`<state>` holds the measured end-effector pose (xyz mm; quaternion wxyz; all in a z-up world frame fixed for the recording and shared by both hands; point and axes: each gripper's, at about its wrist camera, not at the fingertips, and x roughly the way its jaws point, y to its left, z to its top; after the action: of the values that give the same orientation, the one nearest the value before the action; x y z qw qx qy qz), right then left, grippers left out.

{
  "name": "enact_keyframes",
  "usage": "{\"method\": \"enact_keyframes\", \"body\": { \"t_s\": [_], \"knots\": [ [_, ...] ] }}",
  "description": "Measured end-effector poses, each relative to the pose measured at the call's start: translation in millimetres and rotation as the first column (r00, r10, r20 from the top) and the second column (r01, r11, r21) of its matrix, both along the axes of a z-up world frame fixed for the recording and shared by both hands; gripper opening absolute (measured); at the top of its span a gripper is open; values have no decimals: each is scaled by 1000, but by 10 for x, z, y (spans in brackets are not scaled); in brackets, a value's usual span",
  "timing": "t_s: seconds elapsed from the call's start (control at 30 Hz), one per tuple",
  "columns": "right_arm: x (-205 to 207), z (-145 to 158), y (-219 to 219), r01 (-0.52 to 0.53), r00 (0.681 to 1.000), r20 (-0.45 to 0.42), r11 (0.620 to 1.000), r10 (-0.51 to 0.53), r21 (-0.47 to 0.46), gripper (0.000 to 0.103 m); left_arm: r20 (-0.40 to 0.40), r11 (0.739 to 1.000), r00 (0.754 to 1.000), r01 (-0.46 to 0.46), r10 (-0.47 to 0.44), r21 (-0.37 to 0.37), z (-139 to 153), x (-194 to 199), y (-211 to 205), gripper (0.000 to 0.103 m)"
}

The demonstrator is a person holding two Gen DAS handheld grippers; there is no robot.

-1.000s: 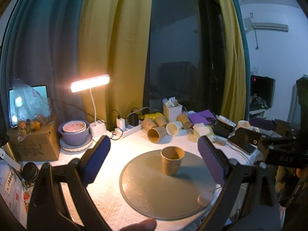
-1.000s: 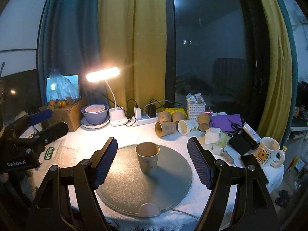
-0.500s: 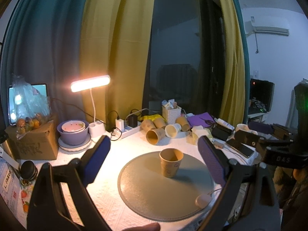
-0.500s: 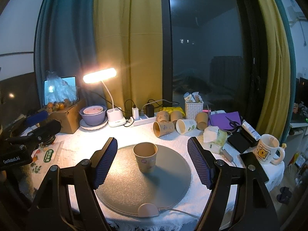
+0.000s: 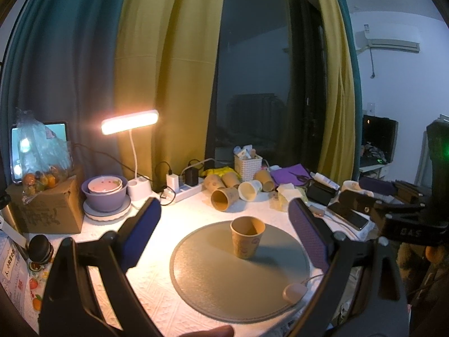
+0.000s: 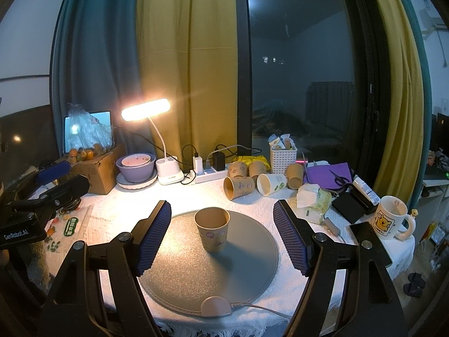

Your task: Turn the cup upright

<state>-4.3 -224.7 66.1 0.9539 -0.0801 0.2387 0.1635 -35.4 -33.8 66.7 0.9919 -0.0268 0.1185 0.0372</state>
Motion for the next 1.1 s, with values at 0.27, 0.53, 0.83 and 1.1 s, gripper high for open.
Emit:
{"method": "enact_keyframes", "body": {
  "t_s": [0.27, 0.53, 0.83, 1.1],
  "knots": [
    [-1, 0, 2, 0, 1000, -1, 1000, 0, 0, 78, 0, 1000, 1000, 1, -1, 0, -1, -3, -9, 93],
    [-2, 0, 7, 0, 1000, 0, 1000, 0, 0, 78, 0, 1000, 1000, 14, -14, -1, -19, 3, -28, 93],
    [1, 2, 10, 1, 1000, -1, 1000, -1, 0, 78, 1, 1000, 1000, 21, -21, -2, -23, -7, -37, 93],
    [1, 4, 14, 1, 1000, -1, 1000, -1, -1, 78, 1, 1000, 1000, 24, -24, -4, -25, -13, -47, 93]
  ]
}}
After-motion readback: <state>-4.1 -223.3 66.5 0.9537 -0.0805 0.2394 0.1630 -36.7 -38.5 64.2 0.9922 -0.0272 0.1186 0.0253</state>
